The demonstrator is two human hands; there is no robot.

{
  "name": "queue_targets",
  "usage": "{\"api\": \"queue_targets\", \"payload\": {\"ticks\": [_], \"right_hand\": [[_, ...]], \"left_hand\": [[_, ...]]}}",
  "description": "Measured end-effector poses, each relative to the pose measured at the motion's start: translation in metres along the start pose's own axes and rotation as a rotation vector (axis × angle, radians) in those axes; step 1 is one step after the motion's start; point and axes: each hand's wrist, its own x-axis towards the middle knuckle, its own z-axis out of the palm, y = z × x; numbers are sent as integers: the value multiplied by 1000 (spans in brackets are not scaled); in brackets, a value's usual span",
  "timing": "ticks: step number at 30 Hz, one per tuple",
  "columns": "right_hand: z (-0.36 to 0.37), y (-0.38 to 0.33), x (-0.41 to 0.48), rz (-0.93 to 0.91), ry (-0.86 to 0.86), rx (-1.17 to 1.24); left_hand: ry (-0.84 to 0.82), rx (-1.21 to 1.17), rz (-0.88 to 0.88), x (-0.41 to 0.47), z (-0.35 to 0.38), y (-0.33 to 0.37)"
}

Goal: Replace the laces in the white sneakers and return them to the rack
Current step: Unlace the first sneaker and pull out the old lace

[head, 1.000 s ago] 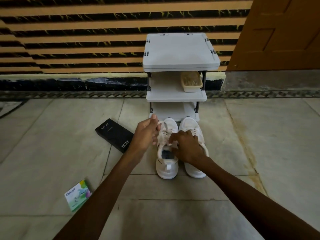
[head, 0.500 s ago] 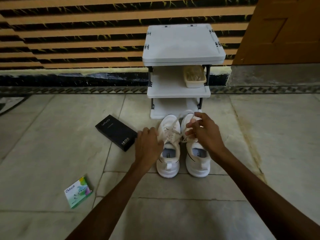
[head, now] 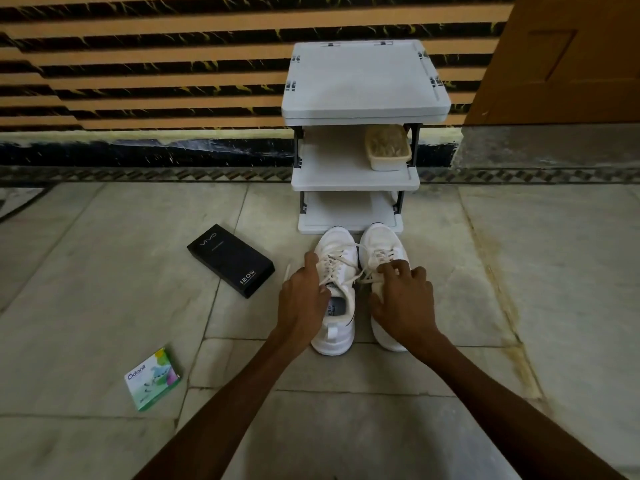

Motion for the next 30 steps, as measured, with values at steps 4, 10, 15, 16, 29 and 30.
{"api": "queue_targets", "payload": {"ticks": [4, 10, 15, 16, 29, 30], "right_hand": [[-3, -8, -5, -2, 137, -13], [-9, -47, 2, -162, -2, 232], [-11, -59, 8, -75, -142, 265], [-10, -58, 7, -57, -148, 290], [3, -60, 13, -287, -96, 175], [3, -62, 13, -284, -98, 152]], "left_hand": [[15, -30, -5, -3, 1, -1], [-59, -170, -95, 3, 4, -5], [-100, -230, -93, 9, 3, -13], [-115, -263, -102, 12, 3, -17], [-210, -490, -228, 25, 4, -38], [-211, -496, -227, 24, 3, -37]]}}
